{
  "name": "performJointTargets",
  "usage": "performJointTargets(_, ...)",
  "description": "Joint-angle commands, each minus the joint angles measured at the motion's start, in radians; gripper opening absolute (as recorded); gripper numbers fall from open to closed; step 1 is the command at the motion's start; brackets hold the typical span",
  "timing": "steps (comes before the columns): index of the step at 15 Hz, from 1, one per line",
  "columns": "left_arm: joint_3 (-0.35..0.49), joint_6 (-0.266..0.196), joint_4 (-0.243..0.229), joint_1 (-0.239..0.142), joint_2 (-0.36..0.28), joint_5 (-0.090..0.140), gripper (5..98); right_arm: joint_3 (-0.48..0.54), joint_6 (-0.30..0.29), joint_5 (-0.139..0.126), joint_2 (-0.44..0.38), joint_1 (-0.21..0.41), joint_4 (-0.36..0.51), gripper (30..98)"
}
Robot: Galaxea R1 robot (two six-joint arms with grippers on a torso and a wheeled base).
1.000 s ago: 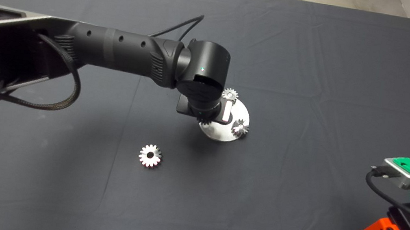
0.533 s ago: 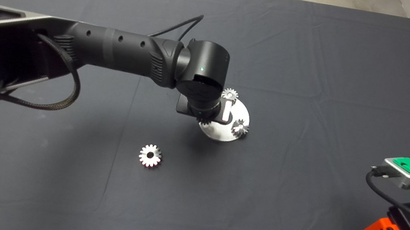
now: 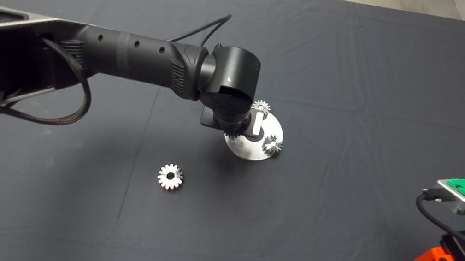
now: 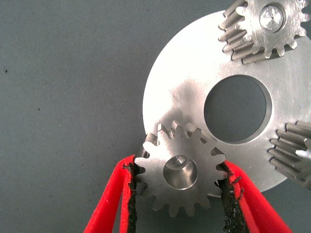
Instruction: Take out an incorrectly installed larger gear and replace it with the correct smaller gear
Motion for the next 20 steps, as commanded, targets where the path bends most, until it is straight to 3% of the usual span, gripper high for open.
performJointTargets(1, 0.016, 0.000, 0.030, -0.017, 0.003, 0.067, 34.7, 0.007, -0.004, -0.102, -0.008, 0.024, 0.041, 97.8)
performJointTargets(20, 0.041, -0.004, 0.072, -0.001, -0.005, 0.068, 34.7, 0.014, -0.004, -0.102, -0.022, 0.024, 0.041, 97.8)
